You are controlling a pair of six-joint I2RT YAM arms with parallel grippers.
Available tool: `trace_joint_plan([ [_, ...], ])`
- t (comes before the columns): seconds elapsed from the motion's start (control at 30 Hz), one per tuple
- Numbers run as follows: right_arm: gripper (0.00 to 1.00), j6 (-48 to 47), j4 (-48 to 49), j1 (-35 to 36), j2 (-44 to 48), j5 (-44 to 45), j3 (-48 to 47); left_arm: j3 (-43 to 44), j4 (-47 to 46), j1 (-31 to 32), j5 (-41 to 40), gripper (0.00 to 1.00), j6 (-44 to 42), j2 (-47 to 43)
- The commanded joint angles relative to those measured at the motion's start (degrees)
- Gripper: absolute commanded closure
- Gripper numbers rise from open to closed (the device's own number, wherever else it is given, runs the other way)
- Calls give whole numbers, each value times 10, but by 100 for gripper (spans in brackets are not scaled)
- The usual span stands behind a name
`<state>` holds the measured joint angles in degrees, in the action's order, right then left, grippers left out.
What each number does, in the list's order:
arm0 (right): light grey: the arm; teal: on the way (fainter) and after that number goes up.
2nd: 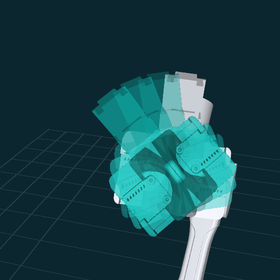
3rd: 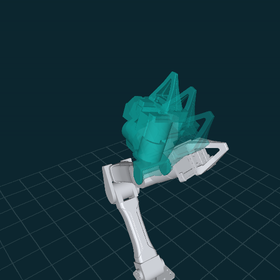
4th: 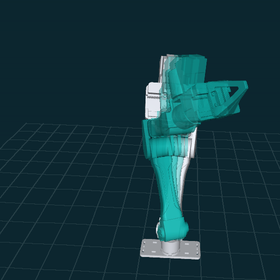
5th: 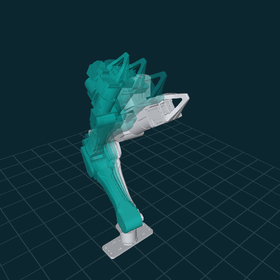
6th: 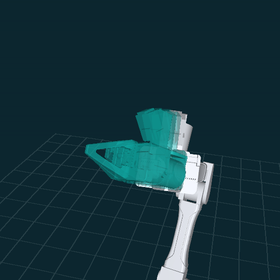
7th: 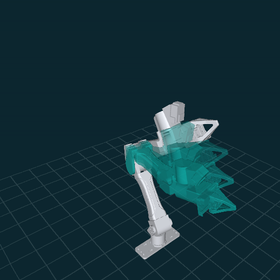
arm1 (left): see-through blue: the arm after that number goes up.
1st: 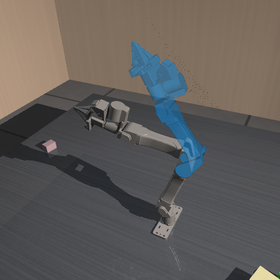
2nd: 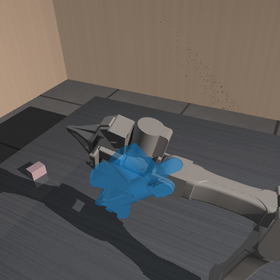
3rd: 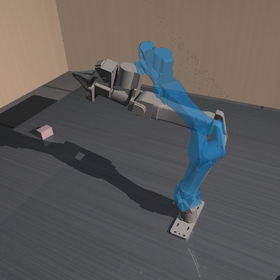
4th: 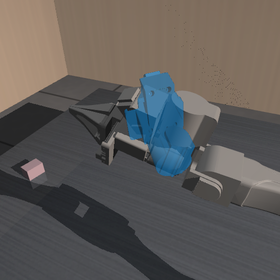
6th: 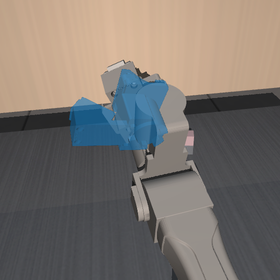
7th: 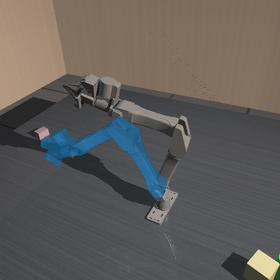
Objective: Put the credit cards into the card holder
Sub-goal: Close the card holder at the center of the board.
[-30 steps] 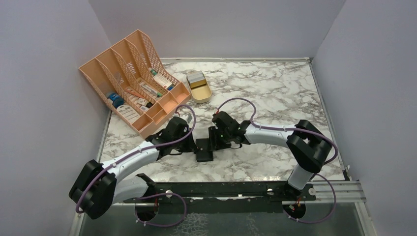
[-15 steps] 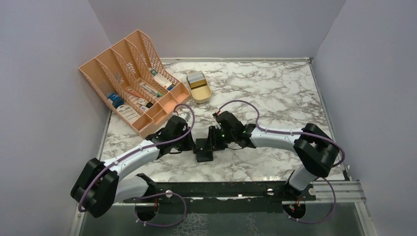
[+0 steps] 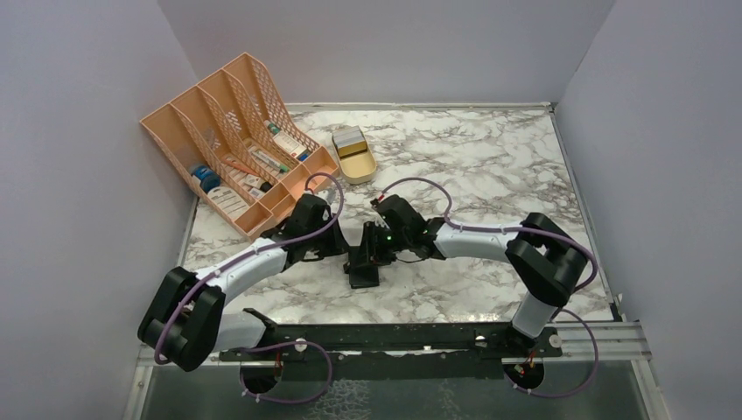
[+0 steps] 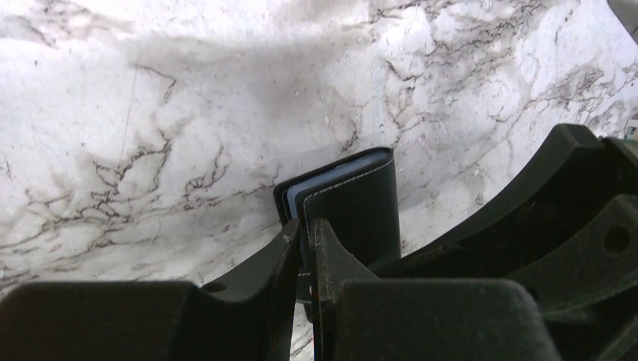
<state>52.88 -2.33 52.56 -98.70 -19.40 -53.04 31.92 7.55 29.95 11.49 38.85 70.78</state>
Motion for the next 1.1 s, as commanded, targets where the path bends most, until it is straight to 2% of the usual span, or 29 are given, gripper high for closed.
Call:
trace_joint_plan([
  [0.0, 73, 1, 15, 3, -16, -12, -26, 25, -26, -10, 35, 87, -10, 26],
  [0.37, 76, -2, -4, 4, -36, -7, -46, 25, -28, -12, 37, 87, -22, 61],
  [1.07, 80, 2, 1, 4, -56, -3, -56, -17, -50, -12, 51, 86, -8, 50],
])
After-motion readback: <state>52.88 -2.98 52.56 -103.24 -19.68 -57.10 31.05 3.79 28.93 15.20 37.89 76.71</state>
